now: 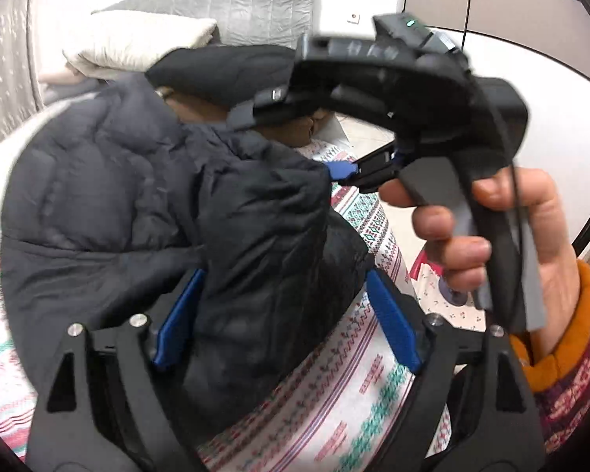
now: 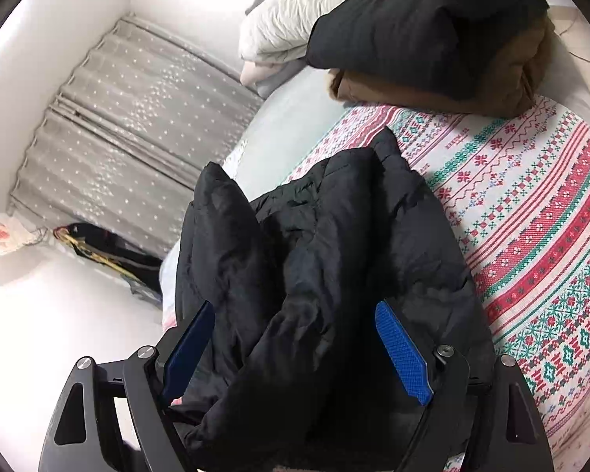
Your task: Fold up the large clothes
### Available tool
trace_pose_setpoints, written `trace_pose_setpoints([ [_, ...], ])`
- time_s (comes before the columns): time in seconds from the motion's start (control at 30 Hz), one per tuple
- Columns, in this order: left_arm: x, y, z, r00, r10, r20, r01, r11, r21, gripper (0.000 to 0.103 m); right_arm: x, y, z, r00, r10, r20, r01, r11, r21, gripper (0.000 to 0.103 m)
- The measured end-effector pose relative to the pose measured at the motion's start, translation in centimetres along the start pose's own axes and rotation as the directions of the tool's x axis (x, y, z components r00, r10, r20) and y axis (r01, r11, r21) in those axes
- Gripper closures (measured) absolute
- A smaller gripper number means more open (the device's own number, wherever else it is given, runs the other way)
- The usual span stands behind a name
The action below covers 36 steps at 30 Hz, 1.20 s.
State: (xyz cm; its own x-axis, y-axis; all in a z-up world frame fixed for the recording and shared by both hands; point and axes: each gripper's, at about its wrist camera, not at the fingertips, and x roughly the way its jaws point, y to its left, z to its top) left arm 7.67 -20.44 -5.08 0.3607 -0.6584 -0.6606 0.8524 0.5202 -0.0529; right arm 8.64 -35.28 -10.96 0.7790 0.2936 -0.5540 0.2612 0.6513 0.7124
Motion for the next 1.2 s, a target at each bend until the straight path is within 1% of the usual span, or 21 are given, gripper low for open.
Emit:
trace_pose_setpoints([
  [0.1,-2.8,1.1,-0.2,1.000,0.002,-0.008,-0.002,0.999,-0.044,0.017,1.0,0.8,1.2,0.999,-0.002,-0.032,0.001,1.000,-0.029,0.017],
  [0.17,-4.6,1.5,-0.6,1.000,0.004,0.001,-0.004,0.997,-0.079,0.017,1.6,1.8,1.1,0.998,-0.026,-0.056,0.023,0.998,-0.062,0.017],
  [0.2,-5.4,2.1,-0.9,1.000,0.009,0.006,-0.008,0.995,-0.096,0.017,1.4,2.5,1.2,0.998,-0.043,-0.052,0.039,0.995,-0.087,0.017],
  [0.27,-7.3,3.8,-1.1,1.000,0.019,0.024,-0.016,0.991,-0.132,0.017,1.1,2.9,1.8,0.998,-0.046,-0.033,0.042,0.993,-0.115,0.017],
  [0.37,-9.1,6.3,-1.8,0.997,0.062,0.044,-0.054,0.985,-0.163,0.014,1.0,4.3,2.7,0.999,-0.024,-0.048,0.015,0.987,-0.163,0.017],
  [0.47,-9.5,8.5,-2.9,0.991,0.126,0.046,-0.115,0.974,-0.193,0.013,1.5,6.3,3.9,0.996,-0.040,-0.075,0.020,0.970,-0.243,0.017],
  [0.53,-9.4,10.2,-3.5,0.988,0.152,0.035,-0.140,0.962,-0.234,0.013,3.4,7.4,4.9,0.990,-0.054,-0.132,0.012,0.954,-0.300,0.017],
  [0.6,-9.2,11.4,-4.0,0.985,0.168,0.033,-0.153,0.951,-0.268,0.013,6.1,7.5,5.4,0.971,-0.090,-0.220,0.019,0.951,-0.308,0.017],
  [0.63,-8.7,12.0,-4.0,0.984,0.178,0.028,-0.163,0.944,-0.286,0.013,7.7,7.3,5.5,0.958,-0.106,-0.267,0.023,0.955,-0.296,0.019],
  [0.67,-8.5,12.6,-3.8,0.982,0.187,0.025,-0.171,0.938,-0.301,0.013,9.1,7.0,5.5,0.947,-0.108,-0.304,0.020,0.960,-0.279,0.040],
  [0.7,-8.3,13.3,-3.9,0.979,0.202,0.017,-0.186,0.928,-0.322,0.013,10.4,6.8,5.4,0.936,-0.084,-0.341,-0.005,0.967,-0.253,0.064],
  [0.73,-8.0,13.8,-3.7,0.978,0.207,0.014,-0.190,0.924,-0.332,0.013,11.1,6.7,5.2,0.923,-0.044,-0.381,-0.044,0.975,-0.218,0.091],
  [0.77,-8.1,14.2,-3.6,0.978,0.209,0.019,-0.190,0.918,-0.348,0.013,11.2,6.8,5.1,0.921,-0.021,-0.388,-0.062,0.978,-0.199,0.093],
  [0.8,-8.2,14.2,-3.3,0.978,0.207,0.027,-0.184,0.916,-0.355,0.013,10.4,7.4,5.1,0.933,-0.007,-0.360,-0.075,0.974,-0.215,0.094],
  [0.83,-8.3,14.3,-3.1,0.979,0.199,0.045,-0.169,0.916,-0.364,0.013,9.1,8.0,5.3,0.947,0.025,-0.321,-0.103,0.968,-0.227,0.095],
  [0.9,-8.5,14.3,-2.5,0.980,0.186,0.071,-0.146,0.915,-0.375,0.013,5.9,8.3,5.8,0.963,0.095,-0.252,-0.151,0.964,-0.217,0.096],
  [0.93,-8.2,14.1,-2.1,0.981,0.178,0.076,-0.137,0.916,-0.378,0.013,4.3,8.3,5.9,0.971,0.097,-0.217,-0.147,0.963,-0.226,0.096],
  [0.97,-7.5,13.9,-1.7,0.983,0.166,0.073,-0.127,0.917,-0.377,0.013,2.7,7.9,5.9,0.980,0.082,-0.180,-0.125,0.962,-0.243,0.096],
  [1.07,-4.9,12.8,-1.0,0.990,0.136,0.033,-0.116,0.928,-0.355,0.013,0.4,5.0,5.7,0.990,0.026,-0.135,-0.058,0.970,-0.236,0.096],
  [1.13,-2.4,11.8,-0.8,0.992,0.122,-0.021,-0.122,0.936,-0.330,0.013,0.0,1.5,5.1,0.990,-0.023,-0.139,-0.003,0.983,-0.183,0.095],
  [1.2,-0.6,10.8,-0.9,0.993,0.103,-0.049,-0.113,0.943,-0.312,0.013,0.7,-2.0,4.1,0.982,-0.076,-0.171,0.053,0.990,-0.132,0.087],
])
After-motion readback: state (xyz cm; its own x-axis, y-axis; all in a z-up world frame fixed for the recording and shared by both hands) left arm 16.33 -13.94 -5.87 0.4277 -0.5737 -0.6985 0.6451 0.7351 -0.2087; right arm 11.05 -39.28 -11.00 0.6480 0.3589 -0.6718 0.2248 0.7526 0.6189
